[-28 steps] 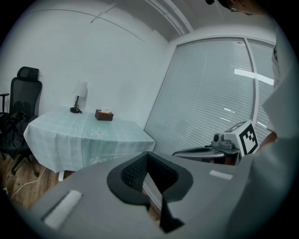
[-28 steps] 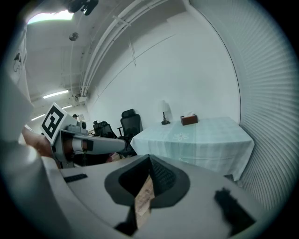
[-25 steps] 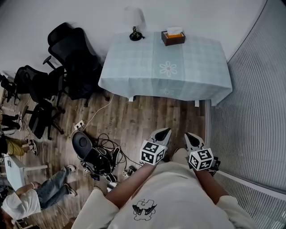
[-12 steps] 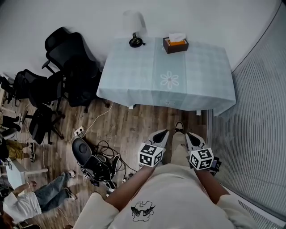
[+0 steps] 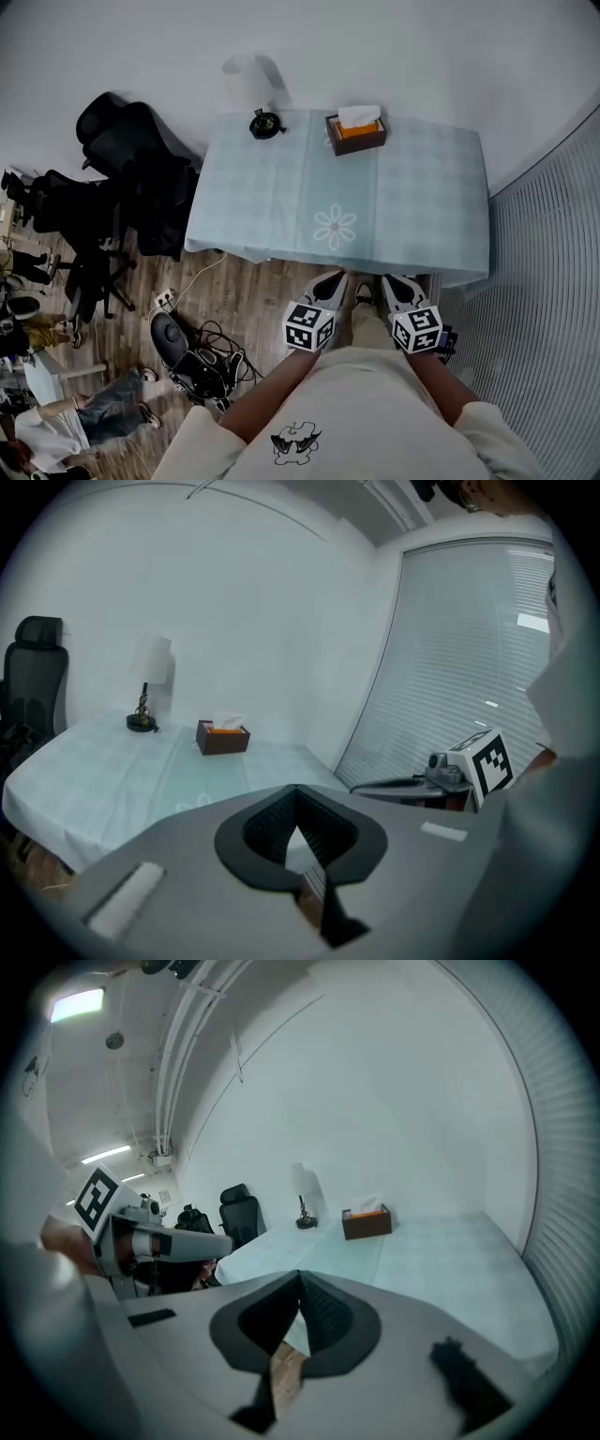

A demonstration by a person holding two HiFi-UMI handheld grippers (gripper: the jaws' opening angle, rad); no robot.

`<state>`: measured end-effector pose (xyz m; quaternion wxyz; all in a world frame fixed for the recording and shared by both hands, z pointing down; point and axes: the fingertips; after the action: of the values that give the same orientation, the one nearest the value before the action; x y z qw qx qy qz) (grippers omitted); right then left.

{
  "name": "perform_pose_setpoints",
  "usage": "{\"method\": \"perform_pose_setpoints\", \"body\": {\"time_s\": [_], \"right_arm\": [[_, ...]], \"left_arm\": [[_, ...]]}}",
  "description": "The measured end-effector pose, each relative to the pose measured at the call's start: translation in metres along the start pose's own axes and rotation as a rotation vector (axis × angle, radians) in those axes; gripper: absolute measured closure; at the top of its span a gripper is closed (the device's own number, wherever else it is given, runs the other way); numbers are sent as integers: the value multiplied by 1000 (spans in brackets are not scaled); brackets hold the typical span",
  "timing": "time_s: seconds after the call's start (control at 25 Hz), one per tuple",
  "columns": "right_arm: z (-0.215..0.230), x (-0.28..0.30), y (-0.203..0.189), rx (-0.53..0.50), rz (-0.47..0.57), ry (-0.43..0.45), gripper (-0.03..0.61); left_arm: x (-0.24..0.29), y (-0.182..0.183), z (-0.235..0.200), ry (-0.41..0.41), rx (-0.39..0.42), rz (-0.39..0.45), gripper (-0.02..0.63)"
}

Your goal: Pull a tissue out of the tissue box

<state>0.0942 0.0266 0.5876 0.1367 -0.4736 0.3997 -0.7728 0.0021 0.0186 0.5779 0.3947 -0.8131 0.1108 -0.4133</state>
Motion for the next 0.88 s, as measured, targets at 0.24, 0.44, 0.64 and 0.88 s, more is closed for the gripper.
{"method": "perform_pose_setpoints", "body": {"time_s": [0.24,0.44,0.64,0.88], "right_arm": [[77,30,77,-78,-5,27,566],[98,50,101,-41,9,19,566],[96,65,121,-45,20,-3,566],[96,82,153,-56,40,-21,566]], "left_arm": [[59,90,-22,32,2,24,607],[82,116,-39,25,4,16,607],[92,130,-55,-9,20,11,607],[95,148,-81,-21,31,12,607]]}}
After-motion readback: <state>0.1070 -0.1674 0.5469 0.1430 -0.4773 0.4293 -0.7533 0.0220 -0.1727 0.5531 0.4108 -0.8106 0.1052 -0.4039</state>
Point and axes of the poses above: the fingertips, and each gripper's own axes: x forward along the fingers, z to its right, y out of its top, and after that the axes turned 13 degrees about -z, right-handed
